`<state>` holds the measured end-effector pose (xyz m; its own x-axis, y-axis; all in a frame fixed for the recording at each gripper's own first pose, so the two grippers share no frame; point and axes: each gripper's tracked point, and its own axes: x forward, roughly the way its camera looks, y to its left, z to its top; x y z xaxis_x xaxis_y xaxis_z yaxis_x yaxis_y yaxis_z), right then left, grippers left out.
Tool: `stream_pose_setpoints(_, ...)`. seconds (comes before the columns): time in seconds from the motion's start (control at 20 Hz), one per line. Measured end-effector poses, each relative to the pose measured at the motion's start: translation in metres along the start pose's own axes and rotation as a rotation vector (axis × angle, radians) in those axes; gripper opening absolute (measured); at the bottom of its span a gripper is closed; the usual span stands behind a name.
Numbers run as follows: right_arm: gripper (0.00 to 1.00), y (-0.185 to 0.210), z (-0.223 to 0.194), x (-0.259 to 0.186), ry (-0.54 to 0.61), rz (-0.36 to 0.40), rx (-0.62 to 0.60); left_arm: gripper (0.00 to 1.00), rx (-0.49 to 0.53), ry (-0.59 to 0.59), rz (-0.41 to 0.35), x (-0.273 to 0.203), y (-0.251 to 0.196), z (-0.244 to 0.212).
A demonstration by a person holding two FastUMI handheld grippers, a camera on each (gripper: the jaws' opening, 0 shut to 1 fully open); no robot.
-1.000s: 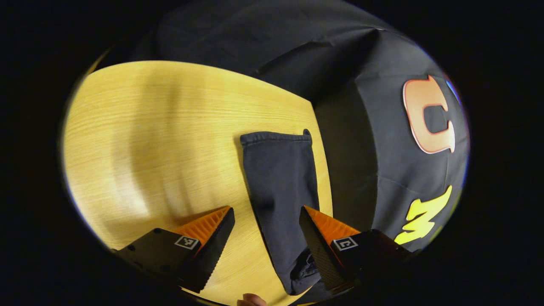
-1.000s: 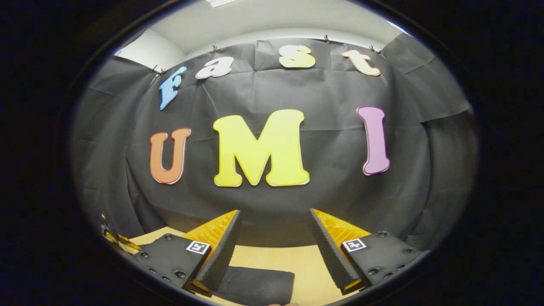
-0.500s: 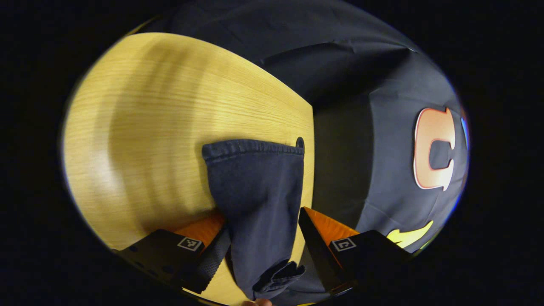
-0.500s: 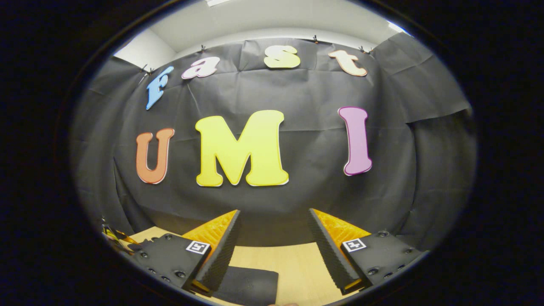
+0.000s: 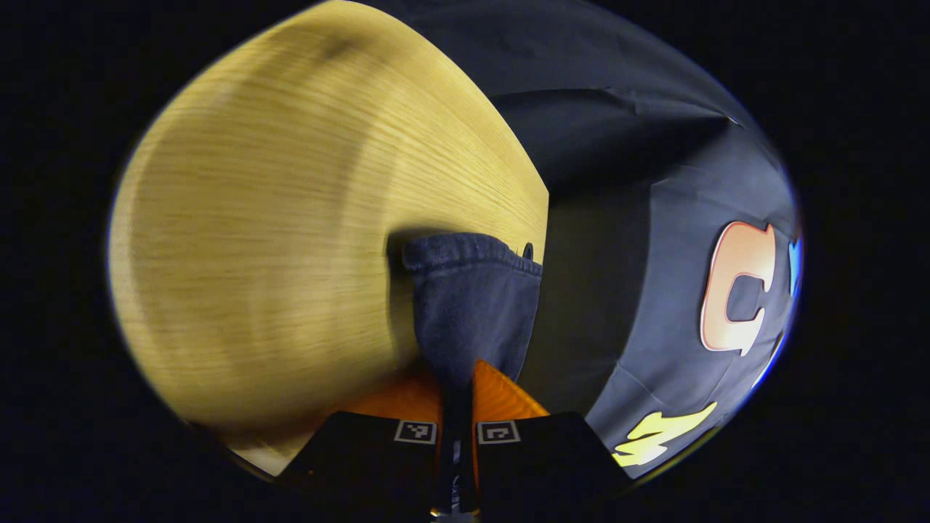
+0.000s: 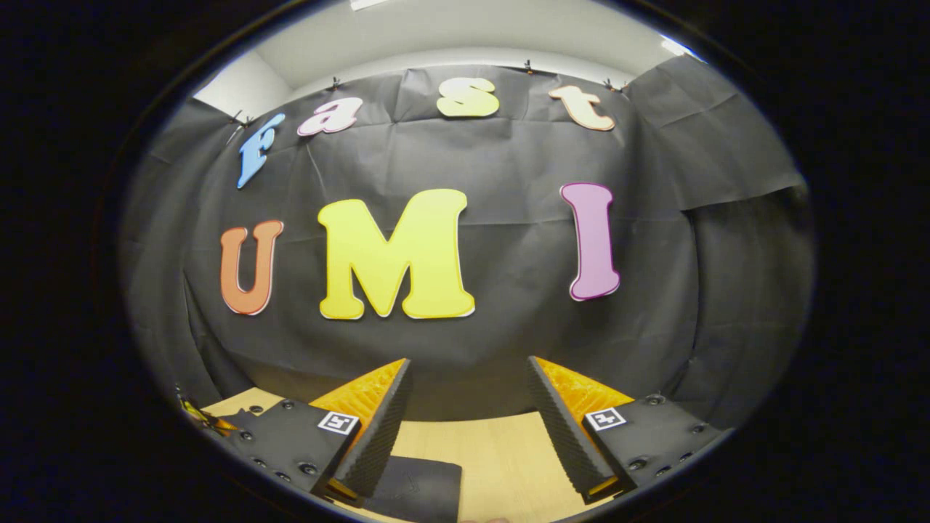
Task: Grasp the waist and the cuffs of the jeans and fold them to make the two legs overlap; first hold the waist and fold one-third of the jeans toward the cuffs, then hold the cuffs and fold the remaining one-third in the same direction to finish folding.
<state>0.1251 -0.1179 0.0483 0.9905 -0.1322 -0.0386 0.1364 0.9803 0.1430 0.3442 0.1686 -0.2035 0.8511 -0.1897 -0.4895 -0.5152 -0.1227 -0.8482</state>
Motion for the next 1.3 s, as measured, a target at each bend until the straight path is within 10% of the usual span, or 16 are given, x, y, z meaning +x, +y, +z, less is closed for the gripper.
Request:
stream_pose_setpoints(0.7,0.97,-0.019,0.006,-0.019,-0.005,-0.006,-0.018,0.04,0.694,-0.105,-0.199,-0.061,-0.152,-0.105)
stream_pose_setpoints(1.3,0.90,-0.104,0.017,-0.064,-0.012,-0.129,-0.027,0.03,0.945,0.188,-0.314,-0.065,-0.149,-0.330)
